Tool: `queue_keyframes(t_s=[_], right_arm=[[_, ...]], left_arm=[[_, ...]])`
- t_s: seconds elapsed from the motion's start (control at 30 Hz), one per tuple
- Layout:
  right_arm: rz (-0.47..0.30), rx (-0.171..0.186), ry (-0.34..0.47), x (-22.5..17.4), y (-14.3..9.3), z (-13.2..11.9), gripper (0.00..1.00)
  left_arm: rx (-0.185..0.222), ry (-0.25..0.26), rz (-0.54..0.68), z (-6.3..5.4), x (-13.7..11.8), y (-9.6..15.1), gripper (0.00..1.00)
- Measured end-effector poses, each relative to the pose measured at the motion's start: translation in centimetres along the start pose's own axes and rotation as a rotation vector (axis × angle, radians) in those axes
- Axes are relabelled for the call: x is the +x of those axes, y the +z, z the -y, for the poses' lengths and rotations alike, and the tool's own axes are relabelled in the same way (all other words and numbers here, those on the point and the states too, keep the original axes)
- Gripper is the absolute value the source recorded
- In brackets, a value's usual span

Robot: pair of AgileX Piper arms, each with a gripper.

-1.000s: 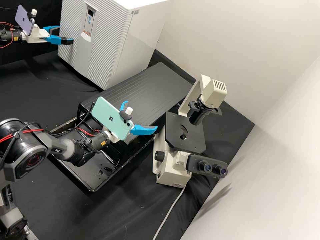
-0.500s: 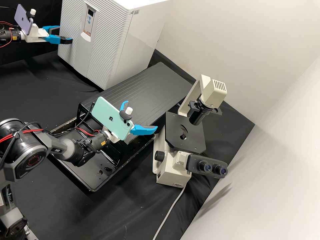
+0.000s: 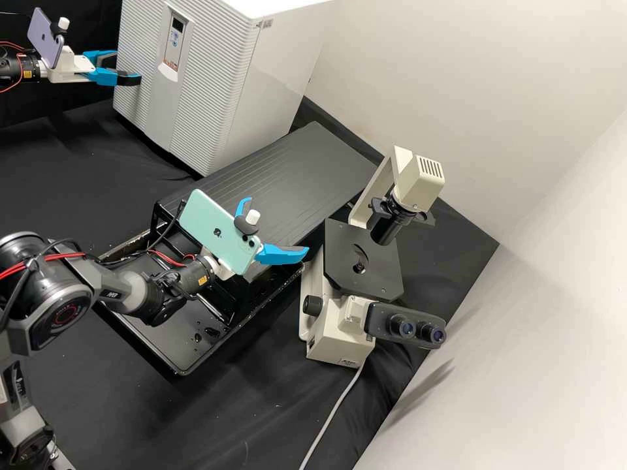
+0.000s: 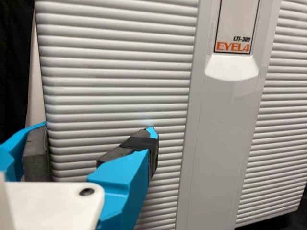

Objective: Open the incubator door

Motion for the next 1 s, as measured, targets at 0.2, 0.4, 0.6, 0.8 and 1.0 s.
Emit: queue_keyframes(t_s=[0.2,0.4,0.6,0.8,1.0], right_arm=[[0.000,0.000,0.000,0.00,0.00,0.00,1.00],[0.000,0.000,0.000,0.00,0.00,0.00,1.00],[0.000,0.000,0.000,0.00,0.00,0.00,1.00],[0.000,0.000,0.000,0.00,0.00,0.00,1.00],[0.000,0.000,0.000,0.00,0.00,0.00,1.00]], left_arm=[[0.001,0.001,0.002,-0.01,0.00,0.02,0.00],[0.005,0.003,0.001,-0.05,-0.05,-0.06,0.00],[0.006,0.003,0.001,-0.05,-0.05,-0.06,0.00],[0.008,0.003,0.003,-0.06,-0.07,-0.08,0.00],[0.011,0.003,0.005,-0.07,-0.10,-0.11,0.00]])
